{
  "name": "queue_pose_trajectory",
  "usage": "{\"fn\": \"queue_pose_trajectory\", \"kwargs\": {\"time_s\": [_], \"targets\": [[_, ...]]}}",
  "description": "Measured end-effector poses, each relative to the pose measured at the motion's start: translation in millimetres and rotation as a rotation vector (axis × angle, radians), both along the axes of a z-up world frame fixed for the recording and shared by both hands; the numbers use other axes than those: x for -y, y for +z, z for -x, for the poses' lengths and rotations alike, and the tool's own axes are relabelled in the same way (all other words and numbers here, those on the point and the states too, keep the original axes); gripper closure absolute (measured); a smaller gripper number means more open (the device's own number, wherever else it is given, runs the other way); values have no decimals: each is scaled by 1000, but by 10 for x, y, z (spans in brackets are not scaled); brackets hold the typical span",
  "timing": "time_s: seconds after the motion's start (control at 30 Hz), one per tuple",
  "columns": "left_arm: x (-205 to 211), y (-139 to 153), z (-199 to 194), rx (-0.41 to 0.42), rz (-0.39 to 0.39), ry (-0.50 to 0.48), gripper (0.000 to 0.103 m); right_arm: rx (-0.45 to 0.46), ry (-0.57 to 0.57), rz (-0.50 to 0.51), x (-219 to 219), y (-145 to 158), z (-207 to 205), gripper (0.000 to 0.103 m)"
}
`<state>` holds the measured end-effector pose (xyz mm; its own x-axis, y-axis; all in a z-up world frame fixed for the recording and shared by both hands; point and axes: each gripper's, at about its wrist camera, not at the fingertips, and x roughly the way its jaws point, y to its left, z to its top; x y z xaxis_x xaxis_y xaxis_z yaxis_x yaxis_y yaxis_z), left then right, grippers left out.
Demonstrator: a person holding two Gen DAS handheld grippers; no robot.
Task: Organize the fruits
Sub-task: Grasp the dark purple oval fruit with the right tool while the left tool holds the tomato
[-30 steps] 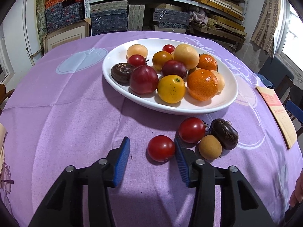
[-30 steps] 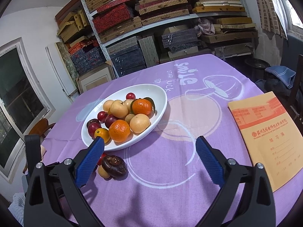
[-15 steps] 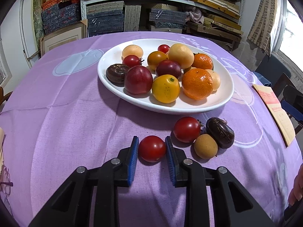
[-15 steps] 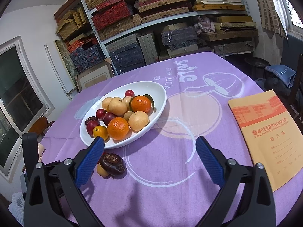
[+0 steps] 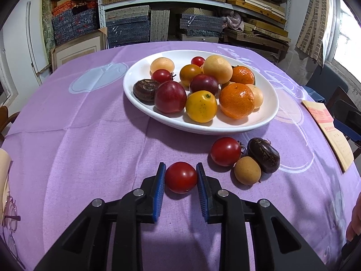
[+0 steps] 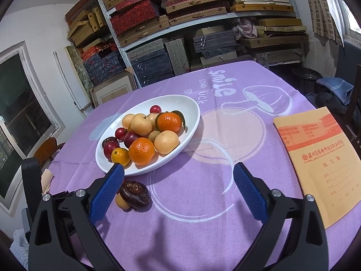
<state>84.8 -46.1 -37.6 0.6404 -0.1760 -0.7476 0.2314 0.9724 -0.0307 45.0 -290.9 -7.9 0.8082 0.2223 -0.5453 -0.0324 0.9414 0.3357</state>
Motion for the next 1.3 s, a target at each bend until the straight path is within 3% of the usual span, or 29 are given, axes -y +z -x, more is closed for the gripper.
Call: {"fn": "queue_pose_trajectory", "kwargs": {"time_s": [0.6,1.3], "targets": [[-321,80,269,48,-21,134,76,-27,79,77,-322,-89,-26,8],[-413,20,177,-3,16,154,76,-41,163,233,-744,-175,-27,7]]}}
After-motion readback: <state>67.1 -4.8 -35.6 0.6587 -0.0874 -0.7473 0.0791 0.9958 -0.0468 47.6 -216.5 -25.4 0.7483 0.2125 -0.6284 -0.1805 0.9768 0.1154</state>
